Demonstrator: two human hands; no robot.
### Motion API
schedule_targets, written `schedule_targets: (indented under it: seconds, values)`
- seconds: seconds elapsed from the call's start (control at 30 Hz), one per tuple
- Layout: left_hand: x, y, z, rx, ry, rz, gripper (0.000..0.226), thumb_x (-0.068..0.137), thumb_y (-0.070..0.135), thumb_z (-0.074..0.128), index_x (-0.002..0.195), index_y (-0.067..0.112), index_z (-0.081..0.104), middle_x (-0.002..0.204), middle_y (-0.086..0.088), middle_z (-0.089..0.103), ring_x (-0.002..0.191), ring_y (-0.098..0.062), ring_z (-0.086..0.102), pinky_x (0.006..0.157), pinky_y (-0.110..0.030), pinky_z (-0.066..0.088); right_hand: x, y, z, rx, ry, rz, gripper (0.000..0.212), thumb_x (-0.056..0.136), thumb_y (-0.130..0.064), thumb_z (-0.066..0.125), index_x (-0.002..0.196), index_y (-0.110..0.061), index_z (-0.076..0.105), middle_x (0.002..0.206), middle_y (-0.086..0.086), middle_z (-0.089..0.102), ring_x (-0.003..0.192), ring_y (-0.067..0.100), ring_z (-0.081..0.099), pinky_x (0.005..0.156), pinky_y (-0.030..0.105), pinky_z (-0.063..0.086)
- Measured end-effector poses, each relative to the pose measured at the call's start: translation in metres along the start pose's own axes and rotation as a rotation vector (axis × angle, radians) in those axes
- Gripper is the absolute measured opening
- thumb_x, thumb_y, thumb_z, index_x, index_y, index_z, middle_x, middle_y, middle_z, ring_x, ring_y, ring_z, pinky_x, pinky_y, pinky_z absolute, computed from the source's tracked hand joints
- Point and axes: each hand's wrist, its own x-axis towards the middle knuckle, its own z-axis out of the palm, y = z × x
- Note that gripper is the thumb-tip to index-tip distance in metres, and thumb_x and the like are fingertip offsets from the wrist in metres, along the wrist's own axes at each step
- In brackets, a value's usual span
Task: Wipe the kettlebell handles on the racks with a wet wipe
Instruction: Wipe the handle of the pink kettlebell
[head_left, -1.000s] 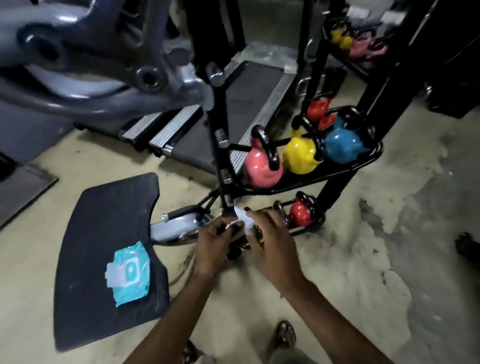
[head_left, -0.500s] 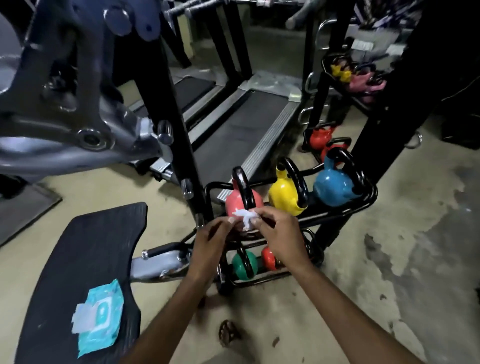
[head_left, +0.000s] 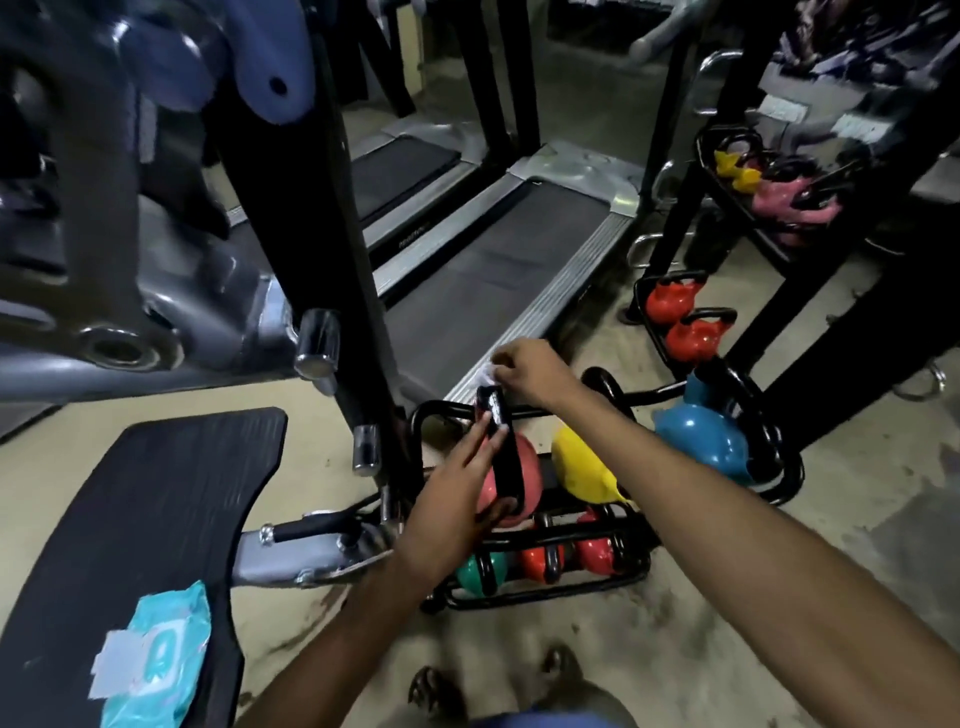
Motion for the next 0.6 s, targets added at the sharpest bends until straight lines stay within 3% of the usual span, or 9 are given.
schedule_targets:
  seconds: [0.13, 0.2, 0.27, 0.33, 0.43, 0.53, 0.6]
  values:
    - [0.0, 0.002, 0.008, 0.045, 0.068, -0.021, 0.097, 0.082, 0.017, 0.084, 0.161, 0.029, 0.03, 0.171, 0.01, 0.014, 0.152, -0.013, 0.031, 0.12, -0.029, 0.035, 0.035, -0.034, 0.002, -0.36, -0.371, -0.124, 0.028, 0.095, -0.017, 0.059, 0.108, 0.005, 0.071, 0.112, 0.027, 0.07, 0.105, 0.039, 0.067, 0.078, 0.035, 0.047]
    - [0.001, 0.007, 0.006, 0.061, 0.096, -0.024, 0.097, 0.077, 0.017, 0.087, 0.159, 0.029, 0.035, 0.169, 0.008, 0.022, 0.149, -0.014, 0.037, 0.117, -0.025, 0.035, 0.039, -0.046, 0.004, -0.488, -0.476, -0.239, 0.026, 0.093, -0.016, 0.064, 0.107, 0.004, 0.071, 0.11, 0.024, 0.071, 0.102, 0.037, 0.068, 0.073, 0.032, 0.044]
    - [0.005, 0.007, 0.005, 0.09, 0.116, -0.019, 0.097, 0.074, 0.019, 0.089, 0.157, 0.027, 0.04, 0.166, 0.003, 0.032, 0.146, -0.018, 0.042, 0.116, -0.032, 0.041, 0.038, -0.05, 0.003, -0.574, -0.51, -0.331, 0.022, 0.092, -0.015, 0.064, 0.104, 0.003, 0.072, 0.106, 0.022, 0.072, 0.097, 0.037, 0.069, 0.07, 0.03, 0.043]
    - [0.006, 0.006, 0.006, 0.116, 0.114, -0.036, 0.095, 0.074, 0.022, 0.089, 0.156, 0.026, 0.041, 0.165, 0.001, 0.034, 0.146, -0.02, 0.043, 0.113, -0.038, 0.044, 0.039, -0.048, 0.0, -0.586, -0.494, -0.355, 0.021, 0.091, -0.016, 0.065, 0.099, 0.002, 0.072, 0.098, 0.023, 0.07, 0.09, 0.038, 0.068, 0.069, 0.031, 0.044]
    - [0.004, 0.008, 0.006, 0.172, 0.113, -0.071, 0.098, 0.074, 0.021, 0.088, 0.158, 0.028, 0.038, 0.167, 0.007, 0.029, 0.146, -0.017, 0.041, 0.114, -0.028, 0.037, 0.048, -0.032, -0.002, -0.488, -0.407, -0.241, 0.031, 0.09, -0.029, 0.068, 0.096, 0.001, 0.072, 0.085, 0.021, 0.064, 0.081, 0.035, 0.064, 0.068, 0.031, 0.044]
    - [0.001, 0.012, 0.005, 0.129, 0.121, -0.097, 0.098, 0.076, 0.015, 0.086, 0.159, 0.03, 0.036, 0.167, 0.014, 0.023, 0.145, -0.01, 0.035, 0.112, -0.019, 0.028, 0.039, 0.002, 0.011, -0.165, -0.169, -0.039, 0.042, 0.091, -0.04, 0.064, 0.069, -0.004, 0.062, 0.073, 0.02, 0.066, 0.076, 0.034, 0.068, 0.063, 0.034, 0.046]
    - [0.001, 0.014, 0.004, 0.089, 0.11, -0.103, 0.095, 0.079, 0.016, 0.084, 0.159, 0.031, 0.035, 0.167, 0.018, 0.021, 0.145, -0.008, 0.035, 0.115, -0.021, 0.031, 0.015, 0.022, 0.029, 0.111, 0.042, 0.096, 0.053, 0.097, -0.037, 0.06, 0.054, -0.009, 0.046, 0.064, 0.02, 0.06, 0.064, 0.029, 0.06, 0.058, 0.035, 0.035]
